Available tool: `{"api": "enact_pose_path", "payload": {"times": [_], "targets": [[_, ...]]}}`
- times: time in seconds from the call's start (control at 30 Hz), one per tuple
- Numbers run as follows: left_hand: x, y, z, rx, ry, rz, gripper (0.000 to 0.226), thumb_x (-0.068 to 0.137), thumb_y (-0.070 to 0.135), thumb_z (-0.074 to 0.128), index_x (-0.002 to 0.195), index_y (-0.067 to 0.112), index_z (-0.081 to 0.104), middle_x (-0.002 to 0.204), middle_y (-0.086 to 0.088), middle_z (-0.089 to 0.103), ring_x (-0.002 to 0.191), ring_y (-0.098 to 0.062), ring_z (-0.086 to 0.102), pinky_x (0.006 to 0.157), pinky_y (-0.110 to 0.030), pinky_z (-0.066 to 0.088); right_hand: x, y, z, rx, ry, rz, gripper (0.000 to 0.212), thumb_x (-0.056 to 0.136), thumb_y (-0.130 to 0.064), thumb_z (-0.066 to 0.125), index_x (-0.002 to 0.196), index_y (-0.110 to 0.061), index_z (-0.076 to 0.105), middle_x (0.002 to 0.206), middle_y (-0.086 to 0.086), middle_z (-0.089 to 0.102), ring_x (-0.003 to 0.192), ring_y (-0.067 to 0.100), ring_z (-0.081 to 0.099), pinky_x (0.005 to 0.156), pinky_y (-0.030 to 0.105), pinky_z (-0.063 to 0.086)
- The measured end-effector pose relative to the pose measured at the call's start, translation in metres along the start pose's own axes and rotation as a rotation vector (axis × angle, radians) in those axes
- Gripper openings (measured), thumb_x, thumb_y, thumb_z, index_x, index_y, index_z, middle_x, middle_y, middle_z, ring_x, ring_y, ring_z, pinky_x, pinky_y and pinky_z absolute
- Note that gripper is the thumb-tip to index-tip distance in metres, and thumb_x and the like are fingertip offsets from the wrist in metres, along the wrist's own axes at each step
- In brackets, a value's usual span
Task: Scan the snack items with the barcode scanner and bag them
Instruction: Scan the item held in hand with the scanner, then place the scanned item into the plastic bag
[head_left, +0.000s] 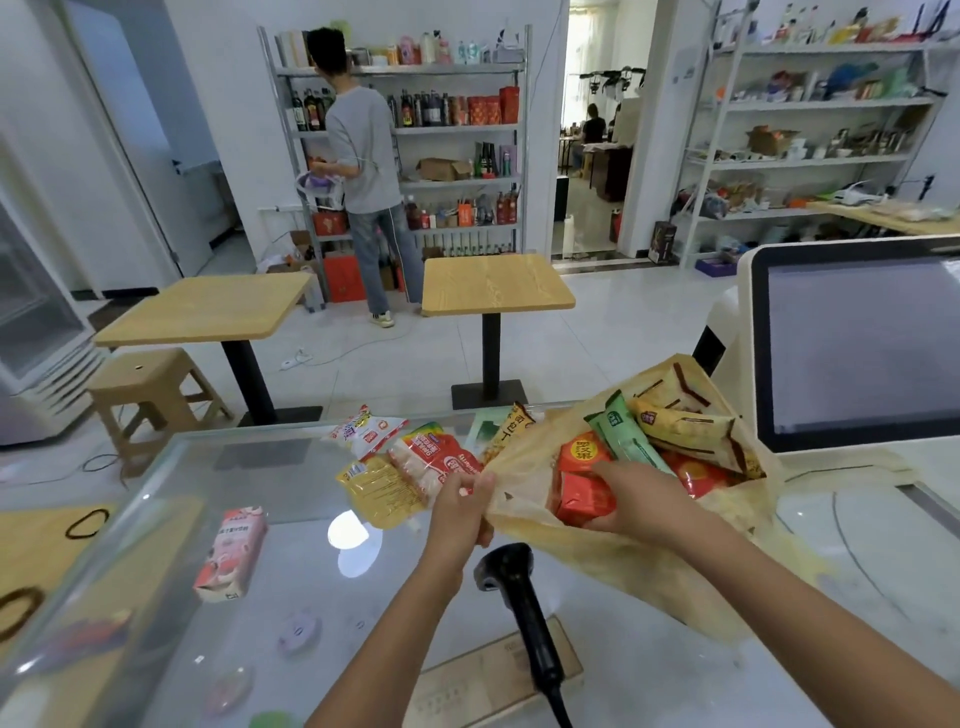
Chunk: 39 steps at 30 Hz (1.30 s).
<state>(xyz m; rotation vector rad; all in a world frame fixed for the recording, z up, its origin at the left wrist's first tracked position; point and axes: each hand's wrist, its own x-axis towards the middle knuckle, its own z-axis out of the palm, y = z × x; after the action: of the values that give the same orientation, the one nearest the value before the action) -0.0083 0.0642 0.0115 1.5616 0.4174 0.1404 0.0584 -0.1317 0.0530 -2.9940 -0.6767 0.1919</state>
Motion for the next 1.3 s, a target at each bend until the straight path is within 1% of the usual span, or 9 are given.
{"api": "enact_pose_path", "payload": {"times": [0.27,0.43,0.53,0.63,0.77,0.97,1.07,1.2,1.3], "targets": [[-0.009,-0.053,-0.026,0.136,0.049,0.098,0.026,0.101,0.026,0.039,0.095,0.018,0.062,0.098,0.001,0.062,0.087,-0.006,0.055,0.073,-0.019,0.041,-0.039,-0.015,0.056,0.181,0.602,-0.185,0.052,0.065,-0.018,0.086,0.111,-0.016,0.063,0.106,0.001,0.064,0.100,0.021,0.062,0.085,0.026,0.047],[-0.011,-0.084,-0.047,0.272,0.019,0.107,0.016,0.098,0.018,0.047,0.092,0.019,0.062,0.096,0.002,0.061,0.091,-0.012,0.056,0.073,-0.014,0.041,-0.072,-0.051,0.090,0.309,0.952,-0.150,0.015,0.093,-0.026,0.049,0.101,-0.013,0.050,0.089,0.010,0.060,0.087,0.021,0.050,0.079,0.029,0.041],[-0.016,-0.096,-0.065,0.346,0.027,0.150,0.012,0.095,0.013,0.051,0.095,0.020,0.061,0.100,0.002,0.059,0.088,-0.005,0.056,0.069,-0.006,0.040,-0.093,-0.079,0.117,0.267,0.789,-0.237,0.012,0.092,-0.031,0.047,0.097,-0.020,0.049,0.082,0.004,0.058,0.071,0.024,0.055,0.067,0.025,0.039],[-0.020,-0.101,-0.087,0.428,0.078,0.225,0.015,0.092,0.007,0.054,0.095,0.021,0.060,0.097,0.005,0.057,0.083,-0.004,0.056,0.070,-0.006,0.040,-0.098,-0.098,0.124,0.436,0.450,0.024,0.037,0.080,-0.028,0.067,0.106,-0.031,0.041,0.094,-0.005,0.055,0.067,0.016,0.058,0.051,0.017,0.035],[-0.021,-0.107,-0.115,0.487,0.049,0.272,0.021,0.089,0.001,0.055,0.093,0.021,0.061,0.096,0.005,0.059,0.085,-0.004,0.056,0.075,-0.007,0.041,-0.086,-0.116,0.119,0.624,0.193,0.251,0.062,0.085,-0.015,0.066,0.134,-0.024,0.027,0.106,-0.005,0.051,0.080,0.019,0.061,0.059,0.030,0.043],[-0.026,-0.112,-0.134,0.499,-0.015,0.320,0.021,0.090,0.002,0.052,0.099,0.017,0.062,0.099,0.002,0.057,0.088,-0.004,0.055,0.082,-0.016,0.045,-0.059,-0.153,0.102,0.931,-0.092,0.392,0.028,0.091,-0.010,0.057,0.115,-0.012,0.044,0.081,0.004,0.063,0.054,0.015,0.061,0.045,0.016,0.042],[-0.028,-0.114,-0.148,0.576,0.022,0.373,0.021,0.089,0.003,0.052,0.103,0.015,0.062,0.101,0.004,0.054,0.090,-0.006,0.051,0.083,-0.023,0.046,-0.047,-0.175,0.100,1.167,-0.245,0.462,0.022,0.091,-0.012,0.060,0.109,-0.006,0.052,0.070,0.012,0.069,0.048,0.021,0.061,0.047,0.027,0.047],[-0.027,-0.104,-0.179,0.740,0.419,0.528,0.031,0.081,0.001,0.062,0.108,0.014,0.061,0.117,-0.006,0.052,0.110,-0.017,0.044,0.088,-0.033,0.047,-0.036,-0.206,0.102,1.166,-0.331,0.481,0.021,0.091,-0.019,0.061,0.105,-0.006,0.054,0.056,0.006,0.053,0.038,0.015,0.044,0.038,0.020,0.033],[-0.015,-0.092,-0.206,0.805,0.763,0.341,0.054,0.076,0.011,0.074,0.125,0.009,0.054,0.134,-0.019,0.044,0.121,-0.035,0.038,0.100,-0.046,0.038,-0.031,-0.221,0.106,1.184,-0.333,0.481,0.020,0.090,-0.021,0.062,0.103,-0.008,0.055,0.055,0.005,0.049,0.039,0.015,0.041,0.037,0.019,0.032]]}}
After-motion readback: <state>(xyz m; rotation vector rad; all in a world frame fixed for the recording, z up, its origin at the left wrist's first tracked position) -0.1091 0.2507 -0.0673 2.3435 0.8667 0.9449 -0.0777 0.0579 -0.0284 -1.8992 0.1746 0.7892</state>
